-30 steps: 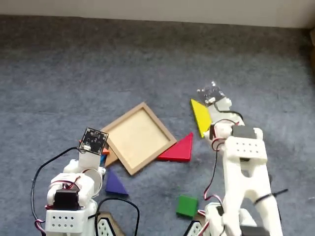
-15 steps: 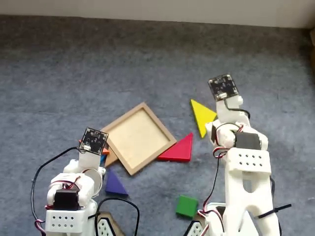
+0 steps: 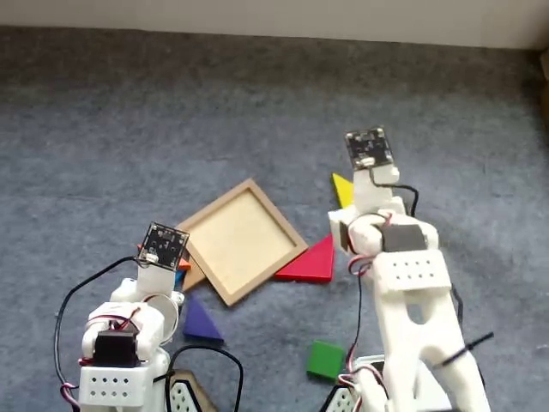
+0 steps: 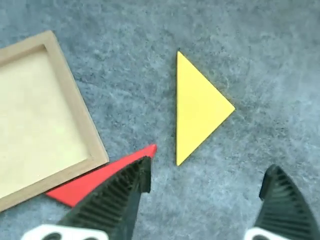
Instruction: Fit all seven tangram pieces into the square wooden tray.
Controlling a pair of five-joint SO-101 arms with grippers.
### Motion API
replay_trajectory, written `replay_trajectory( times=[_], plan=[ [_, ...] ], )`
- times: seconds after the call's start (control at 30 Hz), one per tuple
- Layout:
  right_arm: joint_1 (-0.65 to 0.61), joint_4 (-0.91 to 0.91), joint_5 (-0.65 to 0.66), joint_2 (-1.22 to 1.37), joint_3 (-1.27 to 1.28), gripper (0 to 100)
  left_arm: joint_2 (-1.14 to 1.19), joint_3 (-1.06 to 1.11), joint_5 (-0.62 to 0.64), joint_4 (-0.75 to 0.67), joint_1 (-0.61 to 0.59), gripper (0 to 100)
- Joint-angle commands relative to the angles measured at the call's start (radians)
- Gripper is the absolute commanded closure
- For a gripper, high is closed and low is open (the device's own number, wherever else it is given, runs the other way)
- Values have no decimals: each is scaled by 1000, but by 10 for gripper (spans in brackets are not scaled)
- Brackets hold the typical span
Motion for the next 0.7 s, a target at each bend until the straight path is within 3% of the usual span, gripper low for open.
replay_trajectory(
  times=[0.0, 0.37, 0.67],
  plan=[
    [-12, 7, -9, 185, -159, 660, -31, 21, -8, 5, -8, 993],
    [-18, 7, -8, 613, -441, 659, -31, 21, -8, 5, -8, 993],
    [-15, 7, -6, 816, -587, 659, -31, 21, -8, 5, -8, 993]
  ],
)
